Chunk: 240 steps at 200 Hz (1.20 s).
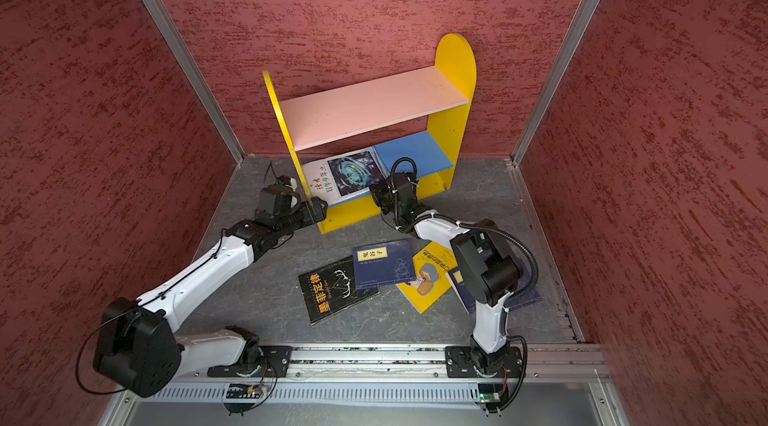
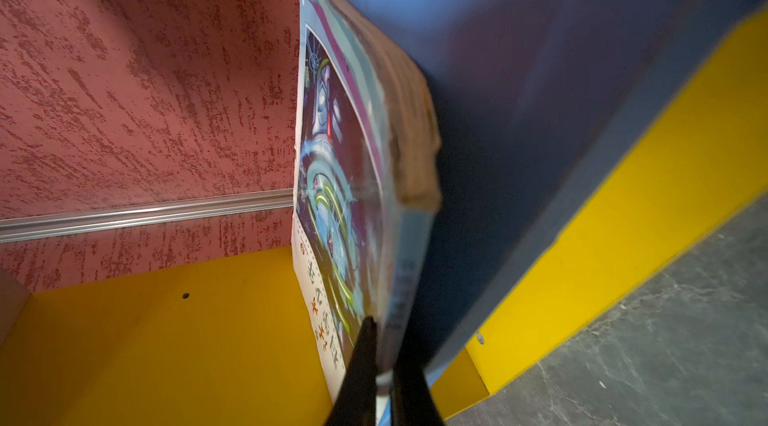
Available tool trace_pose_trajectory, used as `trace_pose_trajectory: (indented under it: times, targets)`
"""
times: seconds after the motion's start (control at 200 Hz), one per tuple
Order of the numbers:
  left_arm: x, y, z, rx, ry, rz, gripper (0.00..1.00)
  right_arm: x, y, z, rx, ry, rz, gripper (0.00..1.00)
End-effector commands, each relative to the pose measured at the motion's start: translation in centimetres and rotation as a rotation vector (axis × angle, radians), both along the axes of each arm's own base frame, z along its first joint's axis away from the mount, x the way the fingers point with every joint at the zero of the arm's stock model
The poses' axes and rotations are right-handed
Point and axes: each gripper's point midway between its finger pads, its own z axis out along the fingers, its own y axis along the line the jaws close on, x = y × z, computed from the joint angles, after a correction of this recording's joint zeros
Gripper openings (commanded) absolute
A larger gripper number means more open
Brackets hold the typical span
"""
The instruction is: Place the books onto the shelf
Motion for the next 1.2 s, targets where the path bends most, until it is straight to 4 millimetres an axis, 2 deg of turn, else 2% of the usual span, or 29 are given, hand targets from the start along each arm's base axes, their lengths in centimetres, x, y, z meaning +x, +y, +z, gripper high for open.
trace_pose_trajectory:
  times: [0.0, 0.26, 0.486, 0.797, 1.037, 1.112, 1.197]
  targets:
    - [1.3, 0.2, 0.8, 0.009, -0.033, 0.083, 0.99, -2.2, 0.3, -4.0, -0.087, 0.105, 0.053, 0.00]
    - [2.2, 1.0, -0.8, 0.022, 0.022, 0.206, 0.99, -2.4, 0.8, -4.5, -0.075, 0.118, 0.078, 0.00]
    - [2.6, 0.8, -0.9, 0.025, 0.035, 0.217, 0.99, -2.8, 1.4, -5.0, -0.071, 0.139, 0.099, 0.01]
    - [-0.5, 3.0, -4.5, 0.167, 0.208, 0.343, 0.99, -2.6, 0.8, -4.0, -0.109, 0.119, 0.079, 0.06]
    - [-1.4, 4.1, -6.0, 0.207, 0.258, 0.382, 0.99, -2.6, 0.4, -3.1, -0.135, 0.105, 0.068, 0.16]
    - [-1.3, 4.2, -6.1, 0.204, 0.258, 0.383, 0.99, -2.6, 0.0, -2.8, -0.164, 0.102, 0.060, 0.30]
    - [-1.1, 4.1, -6.1, 0.208, 0.259, 0.380, 0.99, -2.5, -0.5, -2.3, -0.196, 0.100, 0.048, 0.40]
